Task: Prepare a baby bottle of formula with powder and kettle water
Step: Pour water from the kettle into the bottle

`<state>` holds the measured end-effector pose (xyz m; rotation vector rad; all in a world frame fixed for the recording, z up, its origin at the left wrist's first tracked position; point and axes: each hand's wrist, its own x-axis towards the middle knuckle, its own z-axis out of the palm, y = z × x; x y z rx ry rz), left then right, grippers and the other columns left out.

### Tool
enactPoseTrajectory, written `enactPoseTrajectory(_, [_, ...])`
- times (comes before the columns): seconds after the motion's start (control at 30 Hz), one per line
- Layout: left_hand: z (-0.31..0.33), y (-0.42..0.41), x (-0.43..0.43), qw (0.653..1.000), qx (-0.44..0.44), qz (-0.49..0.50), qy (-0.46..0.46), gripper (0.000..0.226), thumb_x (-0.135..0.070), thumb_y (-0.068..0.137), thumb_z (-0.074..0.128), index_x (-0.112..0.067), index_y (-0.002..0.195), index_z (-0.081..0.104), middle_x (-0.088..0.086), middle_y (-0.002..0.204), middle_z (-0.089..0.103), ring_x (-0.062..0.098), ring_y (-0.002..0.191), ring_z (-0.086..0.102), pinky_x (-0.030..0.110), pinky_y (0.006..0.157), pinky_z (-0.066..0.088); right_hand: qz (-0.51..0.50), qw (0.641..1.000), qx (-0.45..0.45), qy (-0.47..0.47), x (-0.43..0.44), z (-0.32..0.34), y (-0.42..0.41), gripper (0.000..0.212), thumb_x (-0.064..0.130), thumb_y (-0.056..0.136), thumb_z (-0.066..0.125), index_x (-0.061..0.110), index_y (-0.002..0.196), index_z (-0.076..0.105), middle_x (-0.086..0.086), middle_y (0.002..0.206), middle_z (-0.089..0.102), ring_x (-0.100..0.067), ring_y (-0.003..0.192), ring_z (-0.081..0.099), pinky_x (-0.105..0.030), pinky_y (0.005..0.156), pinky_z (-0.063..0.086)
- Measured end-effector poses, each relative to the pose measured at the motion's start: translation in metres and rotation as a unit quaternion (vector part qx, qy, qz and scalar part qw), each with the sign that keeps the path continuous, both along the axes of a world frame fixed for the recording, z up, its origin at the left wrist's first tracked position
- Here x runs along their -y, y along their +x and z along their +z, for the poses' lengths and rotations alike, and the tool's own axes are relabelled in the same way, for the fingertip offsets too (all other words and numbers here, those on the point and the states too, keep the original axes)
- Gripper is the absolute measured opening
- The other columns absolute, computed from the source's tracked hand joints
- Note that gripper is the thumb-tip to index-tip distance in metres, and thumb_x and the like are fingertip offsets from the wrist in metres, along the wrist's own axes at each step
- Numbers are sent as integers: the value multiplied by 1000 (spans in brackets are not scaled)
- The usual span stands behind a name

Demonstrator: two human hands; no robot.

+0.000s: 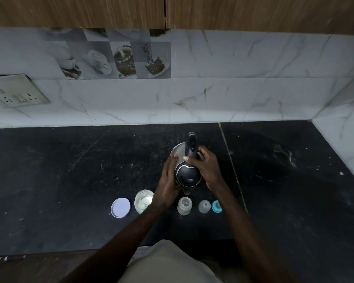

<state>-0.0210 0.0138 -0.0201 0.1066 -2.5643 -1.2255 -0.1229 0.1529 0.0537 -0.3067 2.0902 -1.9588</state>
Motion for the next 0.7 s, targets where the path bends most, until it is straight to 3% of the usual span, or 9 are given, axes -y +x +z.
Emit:
enactPoseTrajectory(0.23, [-2, 3, -1, 1000, 0, 2, -11, 111, 0, 82, 82, -14, 168, 12, 11, 175, 11, 19, 163, 13, 9, 123, 16, 11, 1000, 1, 12, -1, 0, 2, 46, 15, 78, 90, 12, 119, 69, -3, 116, 75, -18, 106, 73, -39, 92, 61])
enactPoseTrajectory(0.43, [-2, 5, 0, 1000, 0, -1, -11, 117, 0, 84, 81, -26, 168, 4, 5, 177, 6, 17, 163, 11, 13, 124, 18, 14, 1000, 1, 15, -2, -1, 5, 48, 17, 77, 90, 14, 120, 69, -4, 118, 74, -21, 108, 73, -46, 95, 61])
enactPoseTrajectory(0.7, [-1, 7, 2, 1000, 0, -5, -7, 114, -3, 86, 82, -25, 168, 6, 1, 177, 5, 16, 163, 10, 16, 125, 21, 18, 1000, 4, 4, -1, 2, 8, 45, 12, 78, 89, 13, 119, 68, -5, 117, 75, -23, 109, 73, -49, 96, 60])
